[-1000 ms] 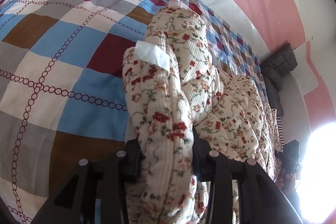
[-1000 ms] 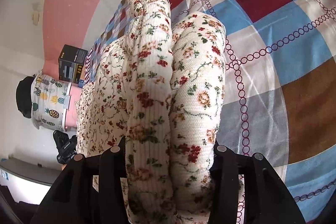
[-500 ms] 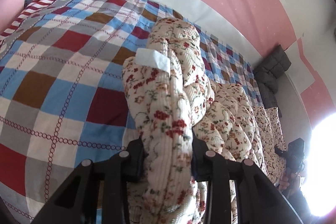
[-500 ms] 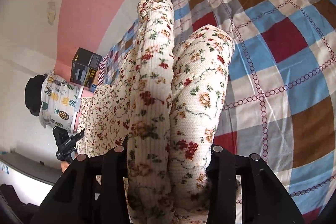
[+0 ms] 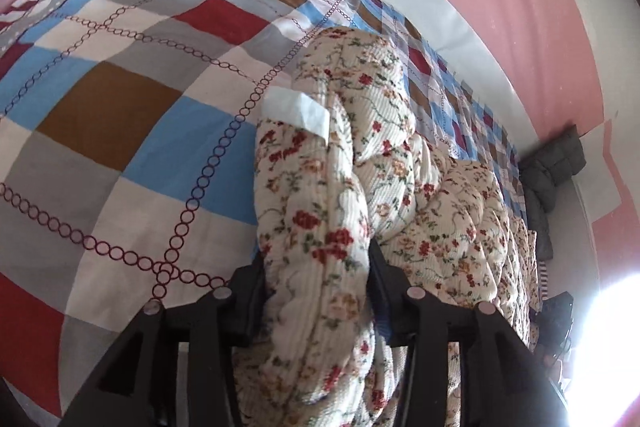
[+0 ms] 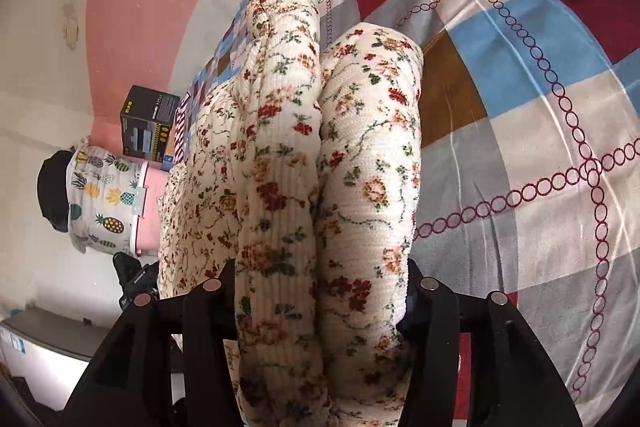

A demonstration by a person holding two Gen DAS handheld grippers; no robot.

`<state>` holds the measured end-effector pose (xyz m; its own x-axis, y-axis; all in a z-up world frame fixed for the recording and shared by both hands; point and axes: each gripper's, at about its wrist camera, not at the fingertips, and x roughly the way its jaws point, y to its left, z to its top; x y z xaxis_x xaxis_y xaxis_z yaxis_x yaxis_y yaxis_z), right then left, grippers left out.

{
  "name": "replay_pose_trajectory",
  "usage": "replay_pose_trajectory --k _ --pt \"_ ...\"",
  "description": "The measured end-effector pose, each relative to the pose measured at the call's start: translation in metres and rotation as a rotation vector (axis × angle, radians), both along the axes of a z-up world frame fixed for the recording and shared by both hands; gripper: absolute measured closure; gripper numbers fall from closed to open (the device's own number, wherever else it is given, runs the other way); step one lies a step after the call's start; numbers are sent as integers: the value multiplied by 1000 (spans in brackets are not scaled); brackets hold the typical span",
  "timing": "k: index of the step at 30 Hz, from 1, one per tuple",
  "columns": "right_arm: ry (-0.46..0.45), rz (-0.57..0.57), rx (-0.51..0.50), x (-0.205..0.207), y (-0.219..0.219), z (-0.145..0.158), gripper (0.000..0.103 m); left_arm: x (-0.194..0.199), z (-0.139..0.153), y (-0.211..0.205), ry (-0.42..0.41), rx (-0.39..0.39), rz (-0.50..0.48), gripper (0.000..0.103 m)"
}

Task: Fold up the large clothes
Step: 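Lift the held edge and fold it over the jacket with both tools, then lay the fold down and open both tools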

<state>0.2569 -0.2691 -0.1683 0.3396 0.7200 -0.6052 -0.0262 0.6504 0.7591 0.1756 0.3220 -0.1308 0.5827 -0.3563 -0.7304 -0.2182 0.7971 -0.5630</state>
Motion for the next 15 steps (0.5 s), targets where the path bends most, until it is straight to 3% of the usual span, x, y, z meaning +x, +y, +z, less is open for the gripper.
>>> replay_pose_trajectory --k 2,6,9,12,15 --pt "4 7 -46 -1 0 4 38 -2 0 2 7 -6 6 47" --pt "-32 19 -183 -6 3 35 36 -8 17 10 26 -24 21 49" --pt "-108 18 -280 -17 -3 64 36 -23 44 21 -33 21 60 51" --pt "-182 -62 -368 -29 -15 95 36 -32 74 22 -93 93 91 51" --pt "-274 -102 -484 -35 1 119 36 -25 98 -11 -155 178 27 51"
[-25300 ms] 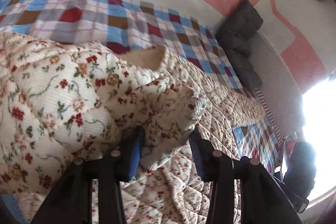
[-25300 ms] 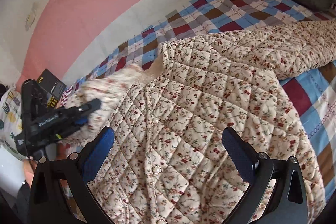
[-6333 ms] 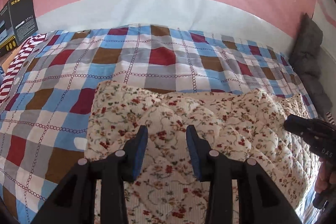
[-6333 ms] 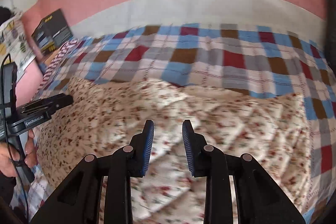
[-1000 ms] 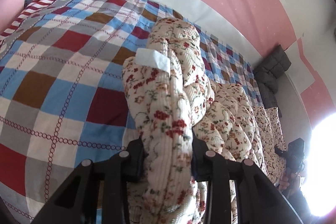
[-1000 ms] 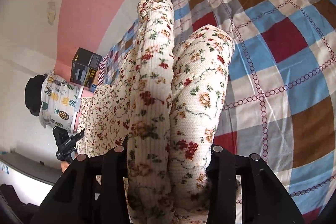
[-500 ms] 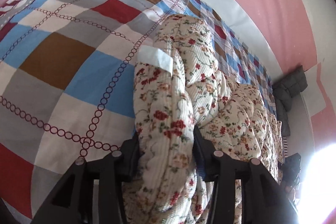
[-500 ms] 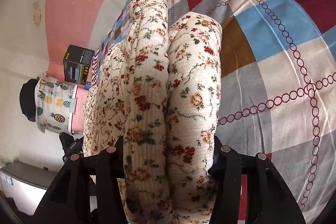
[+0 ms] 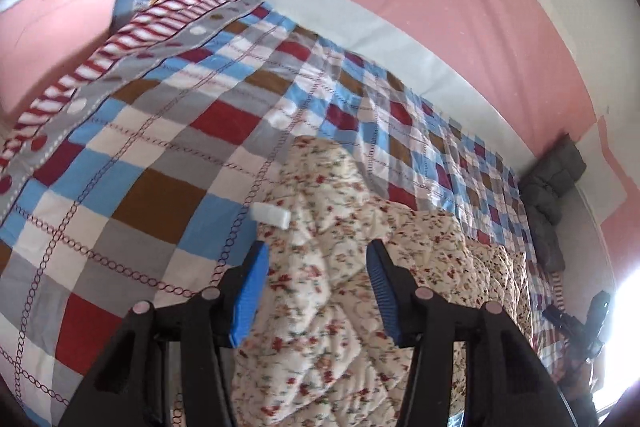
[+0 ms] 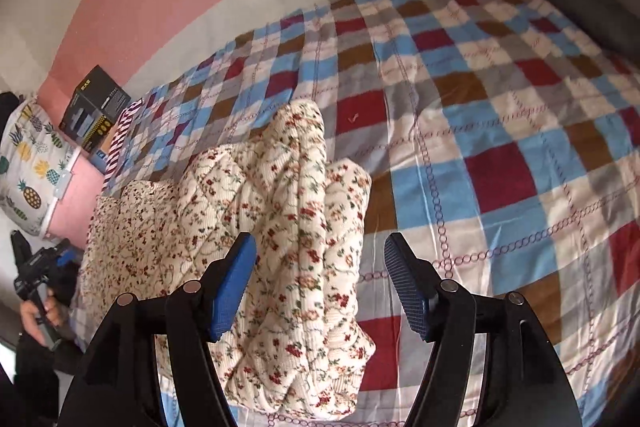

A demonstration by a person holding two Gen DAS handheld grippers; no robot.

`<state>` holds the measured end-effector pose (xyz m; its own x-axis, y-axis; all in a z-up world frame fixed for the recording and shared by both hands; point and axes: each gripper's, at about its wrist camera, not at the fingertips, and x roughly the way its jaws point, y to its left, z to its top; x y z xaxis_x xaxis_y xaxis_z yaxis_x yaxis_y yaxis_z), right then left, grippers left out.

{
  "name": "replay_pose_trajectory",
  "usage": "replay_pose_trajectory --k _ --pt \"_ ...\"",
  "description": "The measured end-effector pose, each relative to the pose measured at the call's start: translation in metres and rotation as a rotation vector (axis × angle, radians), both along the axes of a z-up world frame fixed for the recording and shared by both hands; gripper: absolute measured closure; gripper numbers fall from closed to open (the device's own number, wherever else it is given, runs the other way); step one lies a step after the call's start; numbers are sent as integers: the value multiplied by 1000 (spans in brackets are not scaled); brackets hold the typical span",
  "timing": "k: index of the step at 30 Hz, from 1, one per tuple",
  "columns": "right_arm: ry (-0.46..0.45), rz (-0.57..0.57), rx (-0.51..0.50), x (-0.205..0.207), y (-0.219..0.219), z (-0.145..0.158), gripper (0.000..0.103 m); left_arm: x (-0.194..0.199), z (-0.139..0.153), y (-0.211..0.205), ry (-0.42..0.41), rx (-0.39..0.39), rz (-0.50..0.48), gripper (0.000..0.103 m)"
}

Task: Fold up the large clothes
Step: 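Lay the fold down and open both tools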

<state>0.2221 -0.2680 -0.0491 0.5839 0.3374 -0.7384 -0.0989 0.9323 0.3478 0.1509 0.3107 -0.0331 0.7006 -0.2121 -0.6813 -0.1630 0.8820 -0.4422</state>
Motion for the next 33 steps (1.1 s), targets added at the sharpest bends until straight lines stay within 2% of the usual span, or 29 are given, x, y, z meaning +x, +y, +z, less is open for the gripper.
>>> replay_pose_trajectory --k 2,5,7,9,12,13,16,19,22,24,27,29,32,33 --pt "-30 32 -70 6 26 2 36 15 3 -34 -9 85 -56 51" --pt "-47 72 -152 24 63 -14 36 46 -15 -70 29 196 -83 51" --pt "-36 65 -232 43 77 -32 36 65 -38 -71 80 220 -48 51" --pt "-13 39 -300 58 78 -52 36 72 -58 -58 94 202 4 53" --pt "35 -2 -237 72 62 -71 30 73 -70 -43 63 155 47 55" --pt "37 -10 -213 73 58 -75 29 74 -73 -45 55 166 47 55" --pt "20 -28 -228 72 61 -81 22 77 -80 -54 50 240 45 54" --pt "31 -37 -241 71 64 -74 22 78 -74 -58 70 267 45 54" --pt "-3 -57 -257 53 67 -47 24 68 -53 -66 81 305 31 57" --pt "-62 -31 -250 30 76 -26 24 53 -37 -74 66 285 17 59" --pt "-128 34 -245 -12 102 -6 24 16 -15 -102 2 260 -26 59" --pt "-141 85 -255 -41 124 -7 24 -9 -12 -128 -25 265 -61 59" --pt "-117 158 -261 -71 152 -31 24 -27 -38 -159 29 254 -115 59" --pt "-99 165 -278 -76 158 -44 24 -29 -49 -166 46 282 -119 58"
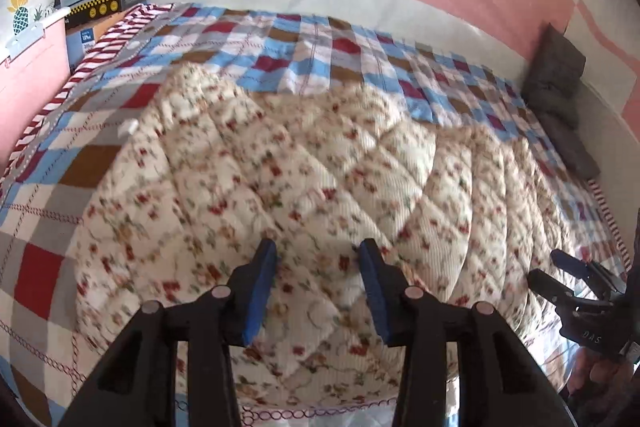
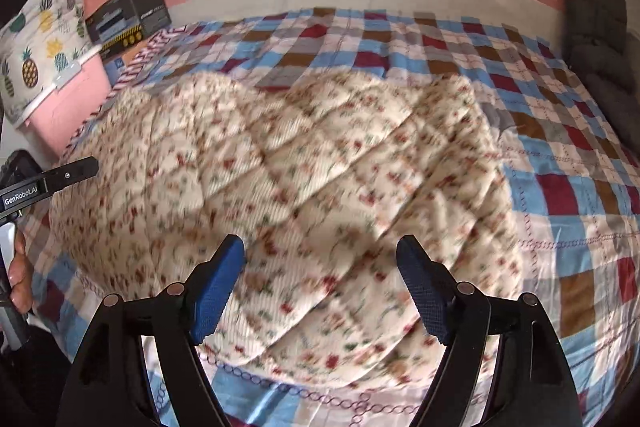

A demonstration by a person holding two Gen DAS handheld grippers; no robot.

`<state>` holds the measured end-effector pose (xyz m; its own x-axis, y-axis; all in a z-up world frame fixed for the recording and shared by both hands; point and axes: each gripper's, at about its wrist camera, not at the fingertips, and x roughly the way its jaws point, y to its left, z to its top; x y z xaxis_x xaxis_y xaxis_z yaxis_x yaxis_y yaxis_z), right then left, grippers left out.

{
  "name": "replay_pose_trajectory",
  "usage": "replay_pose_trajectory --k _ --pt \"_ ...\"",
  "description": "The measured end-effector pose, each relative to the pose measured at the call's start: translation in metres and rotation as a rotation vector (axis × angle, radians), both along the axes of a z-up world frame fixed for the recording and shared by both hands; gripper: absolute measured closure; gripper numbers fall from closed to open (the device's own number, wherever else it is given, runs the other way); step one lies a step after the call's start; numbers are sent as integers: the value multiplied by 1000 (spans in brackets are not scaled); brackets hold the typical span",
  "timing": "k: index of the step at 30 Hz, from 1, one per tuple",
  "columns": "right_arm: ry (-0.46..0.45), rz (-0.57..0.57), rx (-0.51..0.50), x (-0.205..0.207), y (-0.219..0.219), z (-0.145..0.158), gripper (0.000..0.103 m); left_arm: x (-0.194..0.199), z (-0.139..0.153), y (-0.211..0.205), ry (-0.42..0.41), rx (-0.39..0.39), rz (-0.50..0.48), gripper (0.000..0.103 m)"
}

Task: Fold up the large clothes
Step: 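Lay the fold down and open both tools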

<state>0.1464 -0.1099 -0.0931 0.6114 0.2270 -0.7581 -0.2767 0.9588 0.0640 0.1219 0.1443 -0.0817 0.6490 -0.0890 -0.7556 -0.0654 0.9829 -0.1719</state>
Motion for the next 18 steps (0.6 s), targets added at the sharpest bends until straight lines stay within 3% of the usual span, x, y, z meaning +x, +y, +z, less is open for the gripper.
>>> replay_pose_trajectory --k 2,3,6,9,14,18 --pt "1 -4 -21 -2 3 -17 24 1 -9 -8 9 56 -3 58" --pt "4 -1 -17 -1 2 -19 24 4 -8 -6 15 48 2 58" --pt "23 11 -15 8 2 -13 24 16 -3 0 40 20 19 56" --pt "18 14 16 20 3 3 24 31 2 -3 37 46 22 56" --pt "7 -19 42 67 11 12 25 67 1 -4 65 82 33 56" --pt "72 -72 18 107 14 -4 28 87 -10 0 83 87 38 53"
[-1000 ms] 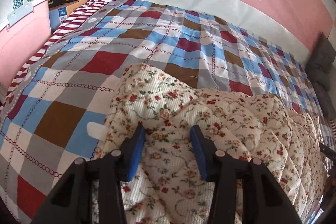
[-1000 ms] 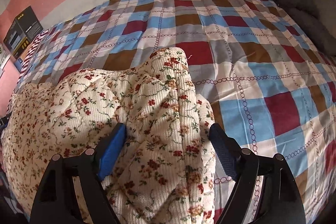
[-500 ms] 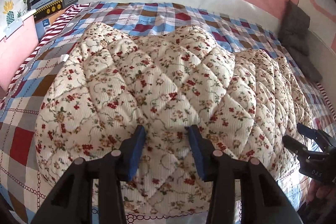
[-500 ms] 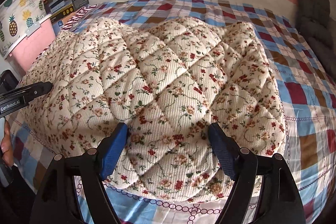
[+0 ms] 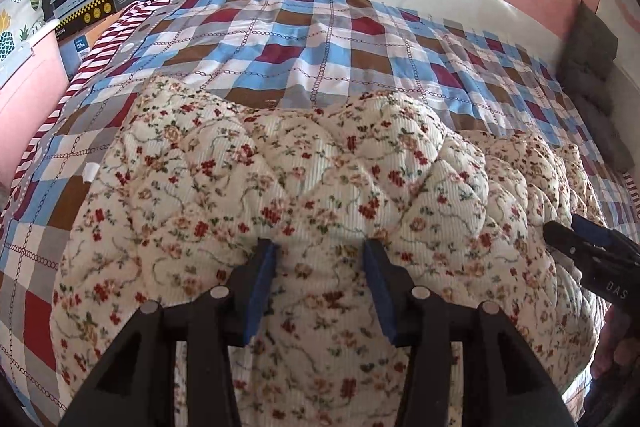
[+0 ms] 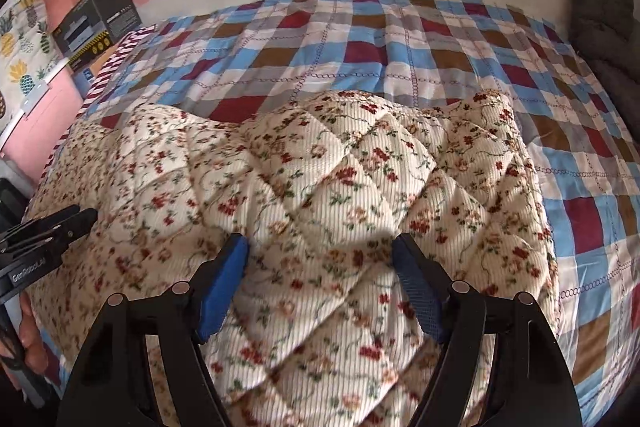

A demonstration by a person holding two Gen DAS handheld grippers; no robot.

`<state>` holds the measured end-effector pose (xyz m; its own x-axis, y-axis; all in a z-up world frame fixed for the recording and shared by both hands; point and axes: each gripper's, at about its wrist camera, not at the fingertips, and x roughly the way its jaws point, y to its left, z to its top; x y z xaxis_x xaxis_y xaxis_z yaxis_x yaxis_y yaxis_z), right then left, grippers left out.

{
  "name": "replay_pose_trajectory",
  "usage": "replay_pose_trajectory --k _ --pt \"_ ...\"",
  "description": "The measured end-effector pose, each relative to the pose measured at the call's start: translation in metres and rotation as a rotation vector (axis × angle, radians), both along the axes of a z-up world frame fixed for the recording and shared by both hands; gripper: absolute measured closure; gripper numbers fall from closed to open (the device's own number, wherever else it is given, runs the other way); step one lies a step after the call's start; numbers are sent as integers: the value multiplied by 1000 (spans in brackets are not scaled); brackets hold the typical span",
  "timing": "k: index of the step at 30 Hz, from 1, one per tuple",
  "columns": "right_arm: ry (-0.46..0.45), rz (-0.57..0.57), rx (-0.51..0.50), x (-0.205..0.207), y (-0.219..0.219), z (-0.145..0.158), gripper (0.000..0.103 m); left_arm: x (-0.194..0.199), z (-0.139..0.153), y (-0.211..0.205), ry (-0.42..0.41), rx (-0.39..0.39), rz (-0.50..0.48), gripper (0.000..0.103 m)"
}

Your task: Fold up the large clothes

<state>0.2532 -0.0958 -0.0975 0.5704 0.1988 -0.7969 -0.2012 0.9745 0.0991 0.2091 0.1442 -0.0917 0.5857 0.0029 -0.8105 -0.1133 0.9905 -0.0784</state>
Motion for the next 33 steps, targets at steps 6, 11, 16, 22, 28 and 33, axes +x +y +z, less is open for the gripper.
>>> replay_pose_trajectory --k 6,11,16,22,28,33 --pt "8 4 -7 12 -3 -4 28 12 -4 0 -1 12 -14 52" --pt "-25 -14 8 -11 -19 12 28 5 8 10 -14 -9 -51 55" --pt "-39 -62 -2 -52 -53 15 28 -34 26 46 -54 43 50 59" --pt "-10 -81 -17 -64 -73 -3 30 -57 5 77 -14 -3 102 59" --pt "-34 -68 -23 -81 -63 28 30 -74 36 50 -3 -11 100 62" --pt "-93 -37 28 -135 -58 68 30 -126 65 17 -37 0 75 62"
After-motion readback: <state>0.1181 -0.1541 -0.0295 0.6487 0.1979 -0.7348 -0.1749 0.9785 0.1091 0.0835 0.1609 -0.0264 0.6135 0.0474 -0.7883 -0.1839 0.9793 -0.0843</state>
